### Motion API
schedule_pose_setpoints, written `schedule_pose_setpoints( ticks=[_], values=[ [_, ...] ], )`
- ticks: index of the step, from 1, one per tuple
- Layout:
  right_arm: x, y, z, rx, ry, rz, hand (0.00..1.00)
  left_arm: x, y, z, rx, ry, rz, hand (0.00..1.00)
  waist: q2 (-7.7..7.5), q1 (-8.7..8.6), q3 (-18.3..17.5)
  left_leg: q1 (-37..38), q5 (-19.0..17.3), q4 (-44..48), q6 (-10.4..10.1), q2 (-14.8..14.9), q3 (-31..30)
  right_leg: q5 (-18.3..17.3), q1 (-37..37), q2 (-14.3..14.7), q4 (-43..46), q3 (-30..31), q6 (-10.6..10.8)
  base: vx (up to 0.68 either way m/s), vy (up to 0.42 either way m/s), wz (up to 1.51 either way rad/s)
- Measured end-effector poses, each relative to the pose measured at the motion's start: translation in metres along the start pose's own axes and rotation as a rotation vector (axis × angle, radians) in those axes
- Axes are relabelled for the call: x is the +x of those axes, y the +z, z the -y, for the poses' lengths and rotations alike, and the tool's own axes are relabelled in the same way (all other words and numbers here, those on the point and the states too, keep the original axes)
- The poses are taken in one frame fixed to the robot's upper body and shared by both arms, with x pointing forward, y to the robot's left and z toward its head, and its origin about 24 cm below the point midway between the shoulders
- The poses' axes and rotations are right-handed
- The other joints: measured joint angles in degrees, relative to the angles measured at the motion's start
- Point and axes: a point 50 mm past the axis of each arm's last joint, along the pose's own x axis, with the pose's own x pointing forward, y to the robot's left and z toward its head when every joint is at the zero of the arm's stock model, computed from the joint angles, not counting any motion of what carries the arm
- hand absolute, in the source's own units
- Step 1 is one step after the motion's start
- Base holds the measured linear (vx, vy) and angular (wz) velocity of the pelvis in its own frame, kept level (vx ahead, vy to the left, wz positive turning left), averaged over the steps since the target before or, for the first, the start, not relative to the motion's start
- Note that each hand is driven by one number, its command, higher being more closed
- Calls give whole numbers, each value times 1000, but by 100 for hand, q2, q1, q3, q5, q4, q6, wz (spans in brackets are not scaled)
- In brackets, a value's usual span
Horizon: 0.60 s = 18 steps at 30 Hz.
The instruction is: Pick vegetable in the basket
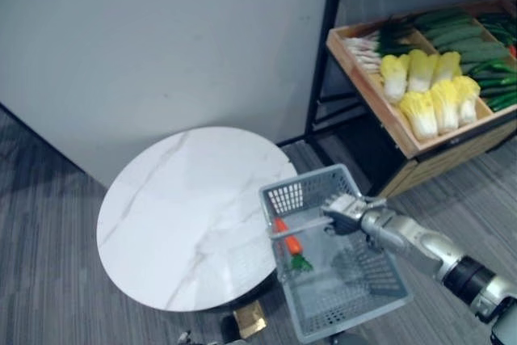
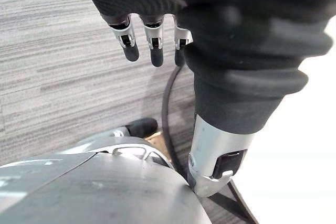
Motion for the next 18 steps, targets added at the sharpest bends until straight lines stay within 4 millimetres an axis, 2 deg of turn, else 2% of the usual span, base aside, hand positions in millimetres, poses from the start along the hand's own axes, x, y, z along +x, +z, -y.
schedule_pose_setpoints(
  ticks=[2,5,8,9,10,11,12,13,14,15,18],
  values=[
    [-11,-7,-11,38,-9,-53,100,0,1,2,7,-8,6,0,6,-9,-4,10,-53,2,8,-50,-10,-30,-92,-20,107,95,25,11,20,-20],
    [-45,-33,-21,99,-85,-236,100,-1,2,4,35,-26,21,0,-16,-160,9,31,-123,5,94,-245,-101,-75,-160,-192,323,122,82,14,47,2],
    [-84,-61,-13,75,-191,-421,100,-2,3,5,78,-55,46,0,-170,-275,92,129,-236,4,209,-576,-58,-52,-170,-473,366,299,206,-3,110,-13],
    [-99,-72,-7,34,-242,-507,100,-1,3,-5,109,-48,60,0,-363,-420,80,68,-405,156,349,-862,6,16,-288,-703,365,412,257,-37,176,-34],
    [-101,-74,-5,35,-256,-532,100,-1,5,-11,111,-40,76,0,-512,-454,109,-43,-574,452,436,-1037,-70,-15,-411,-812,369,499,156,-61,172,-48],
    [-104,-77,-4,30,-261,-554,100,-1,6,-13,113,-37,85,0,-566,-431,120,-113,-788,660,540,-1182,-105,-82,-403,-866,152,496,-231,-43,208,-100],
    [-110,-84,-1,25,-272,-603,100,-3,2,-3,101,-61,78,0,-300,-369,105,-76,-980,563,955,-1176,-60,-488,-150,-893,-356,-516,-1297,-35,269,-157],
    [-107,-85,4,25,-294,-606,100,-5,-1,3,86,-71,72,0,-118,-291,129,-12,-920,489,1120,-988,246,-486,-482,-902,637,-1092,-1279,6,264,-170],
    [-106,-84,4,25,-310,-601,100,-4,0,0,85,-64,72,0,-105,-411,200,-19,-965,700,1175,-824,422,-514,-631,-952,2309,-1400,-1249,12,210,-138],
    [-106,-84,5,24,-323,-601,100,-4,-1,-4,95,-60,71,0,-128,-448,227,11,-981,807,1198,-738,610,-569,-572,-1045,3332,-1590,-1323,4,122,-94],
    [-100,-86,21,-3,-380,-580,100,-3,1,-7,105,-69,76,0,-205,-395,188,68,-1006,877,1235,-561,1272,-577,-240,-1241,3965,-1998,-1338,-99,60,-131]
  ],
)
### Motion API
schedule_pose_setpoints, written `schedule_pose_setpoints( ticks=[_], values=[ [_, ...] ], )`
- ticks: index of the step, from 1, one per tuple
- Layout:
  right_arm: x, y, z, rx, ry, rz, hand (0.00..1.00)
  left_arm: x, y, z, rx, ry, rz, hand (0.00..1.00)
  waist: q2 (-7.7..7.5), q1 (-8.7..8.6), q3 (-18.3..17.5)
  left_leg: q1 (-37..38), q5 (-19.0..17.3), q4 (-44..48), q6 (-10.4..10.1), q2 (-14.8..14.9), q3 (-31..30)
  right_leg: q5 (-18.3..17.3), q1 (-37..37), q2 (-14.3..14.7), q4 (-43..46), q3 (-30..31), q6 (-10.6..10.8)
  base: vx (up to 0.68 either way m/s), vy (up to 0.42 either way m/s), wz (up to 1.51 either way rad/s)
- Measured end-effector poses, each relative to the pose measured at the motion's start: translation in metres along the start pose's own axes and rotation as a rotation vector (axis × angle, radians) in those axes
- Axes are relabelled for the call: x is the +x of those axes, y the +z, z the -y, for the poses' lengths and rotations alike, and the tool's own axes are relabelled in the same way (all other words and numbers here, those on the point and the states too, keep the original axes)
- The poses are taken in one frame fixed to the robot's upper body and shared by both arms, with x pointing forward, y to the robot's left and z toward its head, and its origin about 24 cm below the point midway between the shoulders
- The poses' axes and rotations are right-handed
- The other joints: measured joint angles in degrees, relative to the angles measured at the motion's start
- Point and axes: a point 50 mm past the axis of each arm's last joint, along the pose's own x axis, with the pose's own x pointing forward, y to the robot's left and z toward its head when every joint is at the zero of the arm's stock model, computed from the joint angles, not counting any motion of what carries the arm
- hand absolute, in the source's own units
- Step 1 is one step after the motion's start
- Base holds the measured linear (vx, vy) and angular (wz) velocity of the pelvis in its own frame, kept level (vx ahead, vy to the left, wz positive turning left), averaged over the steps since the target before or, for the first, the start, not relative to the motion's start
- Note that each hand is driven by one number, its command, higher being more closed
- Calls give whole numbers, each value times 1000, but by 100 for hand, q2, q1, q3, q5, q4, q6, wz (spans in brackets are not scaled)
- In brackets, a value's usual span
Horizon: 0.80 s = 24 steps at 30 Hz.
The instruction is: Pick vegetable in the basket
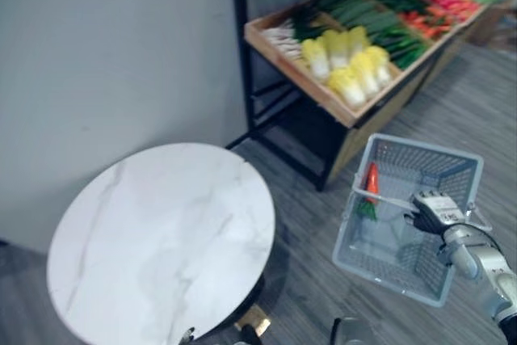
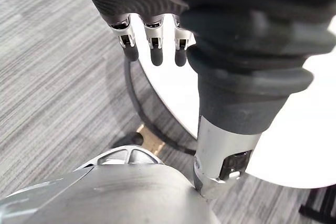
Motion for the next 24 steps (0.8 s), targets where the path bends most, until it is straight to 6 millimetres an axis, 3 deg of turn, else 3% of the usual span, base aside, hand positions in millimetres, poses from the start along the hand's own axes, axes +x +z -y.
schedule_pose_setpoints(
  ticks=[3,6,7,8,10,12,14,15,16,17,18,20,21,24],
  values=[
    [10,11,5,9,-45,34,100,1,2,-1,-6,-4,7,0,-33,216,-25,-45,22,177,-42,431,1052,41,401,-580,-9,-569,43,-233,-121,-179],
    [11,16,4,17,-47,54,100,1,4,-1,-7,-6,11,0,-76,269,-83,-313,149,488,-212,797,1581,325,455,-755,-729,-782,435,-204,-330,-116],
    [11,16,4,19,-49,57,100,2,5,-1,-9,-7,12,0,-97,268,-108,-419,217,628,-270,941,1788,271,480,-675,-1230,-824,922,-180,-496,-129],
    [12,16,5,15,-48,54,100,2,3,3,-17,-13,-5,0,94,303,-168,-495,413,636,-343,1153,1997,42,515,-265,-1856,-997,1216,-130,-409,-151],
    [12,14,5,9,-46,43,100,-1,-2,15,-34,-37,-26,0,375,298,-179,-454,693,564,-386,1471,2172,1,594,257,-2661,-982,1268,-137,-451,-131],
    [-2,0,-6,-24,17,-23,100,-2,-4,23,-25,-56,-36,0,648,154,-239,-373,951,842,-435,1921,2142,1,853,697,-3205,-976,1265,-89,-461,-67],
    [-16,-6,-17,-24,67,-51,100,-4,-8,23,-19,-52,-44,0,688,55,-248,-301,1179,1467,-398,2322,2035,-50,1090,865,-3392,-897,1177,-53,-320,-50],
    [-19,-6,-22,-19,82,-54,100,-4,-10,20,-28,-43,-51,0,635,55,-215,-336,1448,1940,-391,2496,1567,-81,1154,892,-3435,-649,1124,-81,-211,-76],
    [-19,-5,-22,-16,82,-52,100,-4,-11,19,-30,-40,-53,0,607,77,-201,-461,1350,2148,-520,2434,1086,-86,1189,867,-3506,-474,1117,-123,-132,-105],
    [-17,-4,-21,-16,76,-46,100,-4,-10,21,-32,-41,-45,0,598,120,-188,-673,826,2421,-894,1951,-53,-62,1149,752,-3598,-149,1118,-136,-8,-124],
    [-14,1,-22,-8,77,-28,100,-4,-9,23,-34,-44,-41,0,592,173,-184,-759,301,2423,-952,1279,-1046,-40,1070,716,-3698,180,1049,-116,65,-135],
    [-13,10,-27,8,88,4,100,-5,-9,26,-38,-50,-40,0,600,280,-181,-719,-15,2147,-924,735,-1614,10,990,770,-3752,499,977,-57,81,-122],
    [-12,26,-35,29,112,69,100,-5,-9,25,-37,-46,-39,0,590,290,-172,-502,-177,1552,-806,451,-1641,33,939,873,-3808,613,997,-14,82,-99],
    [-11,38,-32,37,99,140,100,-3,-5,24,-38,-39,-23,0,521,256,-182,-286,-189,914,-843,287,-1744,353,903,900,-4287,621,1178,56,28,-40]
  ],
)
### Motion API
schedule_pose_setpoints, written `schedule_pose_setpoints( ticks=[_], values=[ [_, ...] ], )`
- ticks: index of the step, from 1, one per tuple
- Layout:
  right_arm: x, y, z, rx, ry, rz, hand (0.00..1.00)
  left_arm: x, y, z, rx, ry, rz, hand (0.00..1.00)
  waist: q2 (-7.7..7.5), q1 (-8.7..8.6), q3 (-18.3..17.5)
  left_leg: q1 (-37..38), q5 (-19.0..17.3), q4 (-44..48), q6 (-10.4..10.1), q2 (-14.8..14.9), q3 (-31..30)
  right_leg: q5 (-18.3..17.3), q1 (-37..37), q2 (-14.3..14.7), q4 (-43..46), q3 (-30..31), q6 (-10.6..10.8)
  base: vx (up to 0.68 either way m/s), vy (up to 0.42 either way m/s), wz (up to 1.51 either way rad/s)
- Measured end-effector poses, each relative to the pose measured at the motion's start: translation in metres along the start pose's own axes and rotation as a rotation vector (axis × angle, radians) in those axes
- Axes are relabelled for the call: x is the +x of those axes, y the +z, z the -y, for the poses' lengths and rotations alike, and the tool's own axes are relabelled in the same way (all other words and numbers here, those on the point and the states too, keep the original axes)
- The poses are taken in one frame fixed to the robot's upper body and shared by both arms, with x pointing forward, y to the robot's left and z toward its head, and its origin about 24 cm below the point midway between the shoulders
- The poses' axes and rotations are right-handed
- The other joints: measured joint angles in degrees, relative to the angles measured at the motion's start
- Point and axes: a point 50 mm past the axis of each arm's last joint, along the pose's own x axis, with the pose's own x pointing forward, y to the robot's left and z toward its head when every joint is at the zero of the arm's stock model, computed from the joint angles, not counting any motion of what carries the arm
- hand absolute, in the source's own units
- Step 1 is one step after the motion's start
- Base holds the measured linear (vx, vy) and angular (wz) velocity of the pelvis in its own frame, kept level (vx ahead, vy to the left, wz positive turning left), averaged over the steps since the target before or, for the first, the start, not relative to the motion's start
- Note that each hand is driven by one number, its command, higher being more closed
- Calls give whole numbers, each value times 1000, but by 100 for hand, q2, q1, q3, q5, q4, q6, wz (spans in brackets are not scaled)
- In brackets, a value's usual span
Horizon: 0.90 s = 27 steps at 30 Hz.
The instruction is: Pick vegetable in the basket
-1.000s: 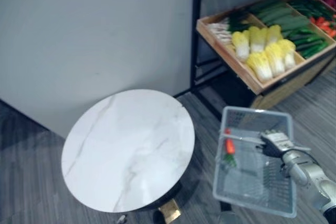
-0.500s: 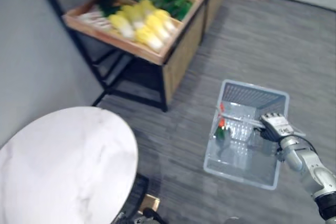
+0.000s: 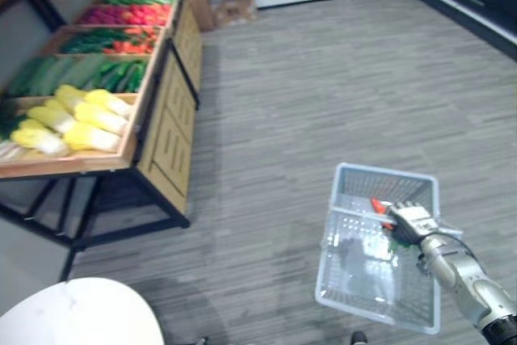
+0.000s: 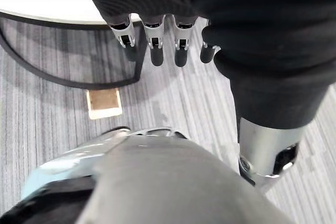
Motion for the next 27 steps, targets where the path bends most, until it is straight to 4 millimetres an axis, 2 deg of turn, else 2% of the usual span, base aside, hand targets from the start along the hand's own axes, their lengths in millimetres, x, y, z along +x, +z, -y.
schedule_pose_setpoints(
  ticks=[2,3,5,7,10,12,14,15,16,17,18,19,20,21,22,23,24,25,27],
  values=[
    [6,2,7,-3,-23,20,100,3,9,-1,-17,11,21,0,-30,17,96,-151,0,-134,-1,-112,-4,443,-19,-46,-381,-8,99,-1,47,3],
    [10,1,11,-9,-33,25,100,3,12,0,-19,17,27,0,31,28,193,-165,1,-128,-1,-132,-21,524,-23,-61,-384,-15,122,-25,40,8],
    [13,4,8,-2,-19,37,100,2,10,5,-26,11,22,0,149,63,212,-147,0,-128,0,-130,-47,532,10,-40,-382,-33,130,-12,4,3],
    [14,9,1,1,10,66,100,1,9,7,-28,10,18,0,181,120,218,-92,0,-142,0,-93,-67,533,53,28,-381,-33,129,-9,-45,-9],
    [14,14,-3,3,33,91,100,1,8,7,-27,9,18,0,123,175,253,21,-28,-341,-30,-78,-255,531,70,99,-382,-44,132,-35,-44,-4],
    [14,11,-5,1,41,72,100,1,8,6,-25,11,17,0,101,216,260,17,-231,-337,-46,-87,-404,498,65,106,-380,-63,151,-52,31,1],
    [14,8,-9,10,52,34,100,2,8,1,-18,21,18,0,-52,325,280,-106,-462,-80,46,-169,-461,227,-98,-71,3,-71,247,-46,116,14],
    [10,6,-14,28,57,3,100,2,8,-2,-13,30,19,0,-144,322,266,-275,-627,155,135,-260,-606,4,-215,-218,423,-173,326,-24,213,46],
    [8,5,-17,41,62,-17,100,2,8,-4,-7,34,22,0,-218,321,273,-293,-703,241,168,-348,-698,-56,-224,-351,609,-245,376,10,187,74],
    [2,2,-23,65,72,-58,100,3,9,-7,6,40,25,0,-256,322,283,-273,-804,295,244,-435,-872,-151,-359,-536,1354,-336,426,23,179,77],
    [-1,3,-29,80,85,-77,100,2,7,-7,12,42,22,0,-322,319,308,-256,-863,341,321,-495,-1022,-19,-824,-718,2484,-280,226,22,144,74],
    [-1,5,-31,93,85,-81,100,3,7,-9,14,45,22,0,-311,319,307,-225,-880,349,357,-528,-1081,159,-1068,-778,3018,-137,-72,55,238,71],
    [-1,7,-33,118,71,-96,100,3,10,-14,20,57,33,0,-384,321,352,-87,-886,327,491,-617,-1298,660,-1486,-836,3984,303,-596,155,234,72],
    [3,7,-29,148,30,-114,100,4,10,-18,27,67,31,0,-468,325,430,80,-917,321,616,-671,-1497,478,-1788,-755,4734,660,-420,190,185,81],
    [3,7,-28,157,20,-118,100,4,10,-22,33,75,24,0,-517,304,434,149,-947,310,664,-695,-1632,193,-1847,-664,4972,701,-429,257,59,96],
    [3,8,-28,165,8,-122,100,4,9,-26,38,84,19,0,-546,284,431,271,-992,257,719,-698,-1874,-219,-1889,-437,5013,673,-513,211,9,88],
    [3,8,-27,164,1,-121,100,4,9,-26,37,86,20,0,-543,285,433,320,-1011,213,736,-704,-1961,-351,-1934,-352,4864,582,-502,286,1,105],
    [3,7,-25,164,-7,-121,100,5,12,-27,36,87,25,0,-525,283,439,384,-1038,134,765,-731,-2144,-398,-2000,-264,4277,367,-515,304,-20,91],
    [5,6,-23,161,-16,-125,100,6,15,-26,31,89,33,0,-470,279,466,455,-1049,42,731,-744,-2434,-303,-2033,-137,2851,239,-379,422,-86,99]
  ],
)
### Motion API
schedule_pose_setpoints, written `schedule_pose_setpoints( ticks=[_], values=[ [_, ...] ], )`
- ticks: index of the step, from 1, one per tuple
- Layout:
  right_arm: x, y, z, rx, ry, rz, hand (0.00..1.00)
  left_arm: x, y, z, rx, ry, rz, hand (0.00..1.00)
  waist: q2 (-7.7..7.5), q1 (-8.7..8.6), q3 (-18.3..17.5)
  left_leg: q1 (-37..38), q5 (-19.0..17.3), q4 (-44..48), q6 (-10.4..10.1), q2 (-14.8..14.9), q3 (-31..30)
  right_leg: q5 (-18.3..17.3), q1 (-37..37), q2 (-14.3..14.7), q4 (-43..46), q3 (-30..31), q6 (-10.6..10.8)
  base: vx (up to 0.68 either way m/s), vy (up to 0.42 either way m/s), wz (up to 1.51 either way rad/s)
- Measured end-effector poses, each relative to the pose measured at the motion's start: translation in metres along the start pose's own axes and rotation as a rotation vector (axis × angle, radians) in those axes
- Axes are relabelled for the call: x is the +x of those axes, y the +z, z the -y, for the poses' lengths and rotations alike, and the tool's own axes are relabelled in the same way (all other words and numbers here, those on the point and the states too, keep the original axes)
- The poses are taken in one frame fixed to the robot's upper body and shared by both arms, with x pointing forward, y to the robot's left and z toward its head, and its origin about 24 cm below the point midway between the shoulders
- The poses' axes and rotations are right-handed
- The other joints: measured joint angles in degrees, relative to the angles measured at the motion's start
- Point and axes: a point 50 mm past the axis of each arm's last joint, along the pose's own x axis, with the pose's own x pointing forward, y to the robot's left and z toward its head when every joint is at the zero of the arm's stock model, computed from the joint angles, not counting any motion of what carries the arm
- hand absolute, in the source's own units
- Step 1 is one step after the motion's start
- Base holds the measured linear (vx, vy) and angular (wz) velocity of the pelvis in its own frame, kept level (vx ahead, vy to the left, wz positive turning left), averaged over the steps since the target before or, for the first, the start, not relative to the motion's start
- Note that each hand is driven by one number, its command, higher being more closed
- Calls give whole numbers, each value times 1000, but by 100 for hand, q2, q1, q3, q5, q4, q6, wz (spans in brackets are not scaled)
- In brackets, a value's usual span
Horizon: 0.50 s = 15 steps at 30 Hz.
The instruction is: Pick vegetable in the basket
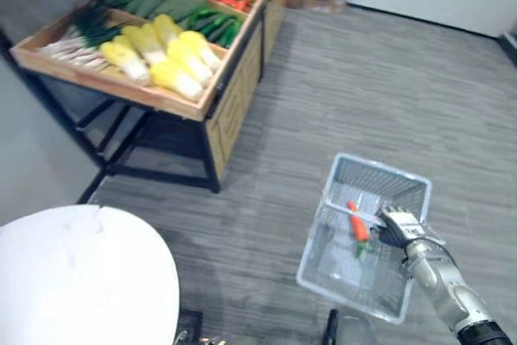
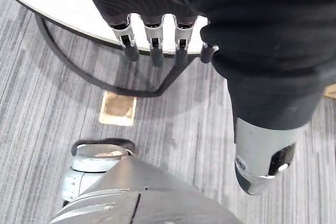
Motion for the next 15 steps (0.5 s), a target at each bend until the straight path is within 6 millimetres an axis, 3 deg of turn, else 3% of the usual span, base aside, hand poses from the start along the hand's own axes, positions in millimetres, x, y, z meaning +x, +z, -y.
schedule_pose_setpoints(
  ticks=[1,3,4,5,7,8,10,11,12,13,14,15],
  values=[
    [1,-2,2,-1,-9,-7,100,1,6,-1,-2,4,22,0,10,-4,18,80,-36,-51,-78,1,-193,117,16,72,-1043,84,119,513,-204,98],
    [3,-4,6,-4,-24,-15,100,2,9,-4,4,21,36,0,-38,-1,43,271,-130,-194,-217,12,-474,273,43,81,-2094,225,357,482,-285,97],
    [4,-3,7,-5,-28,-16,100,2,8,-6,1,27,35,0,-65,-7,50,488,-231,-335,-298,37,-608,289,47,43,-2252,231,384,515,-405,110],
    [3,-5,8,-8,-28,-22,100,1,6,-7,-6,34,24,0,-23,-55,48,707,-439,-383,-380,116,-805,679,56,55,-1994,281,327,528,-426,100],
    [2,-10,8,-6,-30,-45,100,-1,5,6,-27,8,19,0,175,-87,36,761,-476,-258,-420,318,-965,730,-140,187,-1177,246,242,514,-369,63],
    [3,-11,9,-4,-32,-46,100,-3,0,15,-39,-13,0,0,388,-72,-8,739,-332,-34,-408,462,-993,309,-209,299,-722,144,81,601,-390,29],
    [0,-10,8,1,-29,-45,100,-6,-8,21,-50,-24,-36,0,416,-99,-23,561,-8,547,-521,550,-1094,-71,-145,373,-272,-25,-89,514,-331,12],
    [-3,-11,6,10,-27,-51,100,-7,-12,21,-60,-22,-51,0,410,-115,-26,346,305,1195,-702,560,-1074,-270,36,456,-203,-137,-159,518,-321,17],
    [-7,-13,4,12,-17,-63,100,-7,-13,22,-62,-23,-57,0,404,-117,-24,36,889,1990,-1154,543,-1064,-365,307,527,-284,-256,-224,516,-310,19],
    [-9,-15,2,13,-9,-69,100,-7,-13,22,-68,-20,-55,0,399,-109,-23,-133,1323,2370,-1362,518,-1048,-404,479,564,-382,-292,-255,609,-286,19],
    [-13,-16,-2,16,5,-79,100,-7,-10,20,-74,-14,-45,0,283,-74,29,-483,1858,3161,-1494,465,-877,-500,920,588,-709,-287,-294,581,-209,15],
    [-15,-19,-3,17,7,-94,100,-6,-6,19,-82,-7,-28,0,297,-48,22,-948,1419,3962,-1362,506,-469,-509,1344,614,-1052,-302,-311,571,-173,13]
  ],
)
